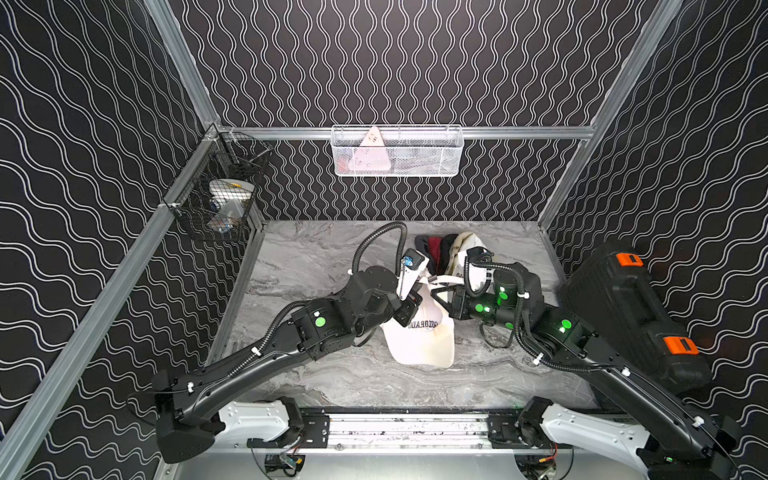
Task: Open the adjustable buckle of the baseball cap
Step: Pull the adjustable strap on the baseball cap.
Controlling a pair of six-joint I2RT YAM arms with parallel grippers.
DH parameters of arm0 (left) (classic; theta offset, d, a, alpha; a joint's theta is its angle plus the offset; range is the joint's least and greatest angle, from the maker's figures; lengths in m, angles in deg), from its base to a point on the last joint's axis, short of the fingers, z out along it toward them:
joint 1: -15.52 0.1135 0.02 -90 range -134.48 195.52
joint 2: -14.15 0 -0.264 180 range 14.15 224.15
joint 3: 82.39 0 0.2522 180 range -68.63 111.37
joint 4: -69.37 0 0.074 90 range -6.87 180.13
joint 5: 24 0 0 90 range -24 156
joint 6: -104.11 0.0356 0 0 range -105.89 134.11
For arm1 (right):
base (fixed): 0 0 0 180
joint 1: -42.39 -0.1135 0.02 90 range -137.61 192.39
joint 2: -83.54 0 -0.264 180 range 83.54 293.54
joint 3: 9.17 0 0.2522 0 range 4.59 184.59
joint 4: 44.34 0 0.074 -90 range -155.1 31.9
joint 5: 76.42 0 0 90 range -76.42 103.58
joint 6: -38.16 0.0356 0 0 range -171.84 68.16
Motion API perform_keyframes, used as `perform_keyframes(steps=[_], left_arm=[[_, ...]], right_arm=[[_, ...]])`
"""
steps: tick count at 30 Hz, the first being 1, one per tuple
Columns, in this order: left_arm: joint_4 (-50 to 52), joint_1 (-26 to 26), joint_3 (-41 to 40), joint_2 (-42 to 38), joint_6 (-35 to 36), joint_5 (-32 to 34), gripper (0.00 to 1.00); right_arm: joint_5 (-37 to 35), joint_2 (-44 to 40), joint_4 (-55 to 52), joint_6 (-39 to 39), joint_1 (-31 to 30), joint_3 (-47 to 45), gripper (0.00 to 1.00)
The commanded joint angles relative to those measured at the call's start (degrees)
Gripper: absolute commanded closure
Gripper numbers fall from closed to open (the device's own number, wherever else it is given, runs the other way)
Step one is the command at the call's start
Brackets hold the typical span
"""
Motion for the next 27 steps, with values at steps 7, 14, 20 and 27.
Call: perform_keyframes(steps=[7, 14, 20, 27], left_arm=[[7.45, -0.11, 5.16, 2.58, -0.71, -1.90, 1.00], [11.18, -0.55, 8.99, 4.80, -0.81, -2.80, 1.00], [13.51, -0.81, 10.86, 6.11, -0.99, -2.93, 1.00], [16.75, -1.08, 13.56, 7.91, -1.22, -3.54, 1.00]], right_arm=[[-0.69, 0.52, -3.92, -5.06, -0.14, 1.91, 0.68], [-1.31, -0.43, -2.34, -6.37, -0.13, 1.44, 0.67], [-1.66, -0.64, -1.96, -7.86, -0.20, 1.74, 0.65], [-2.27, -1.18, -1.29, -9.90, -0.31, 1.55, 0.64]])
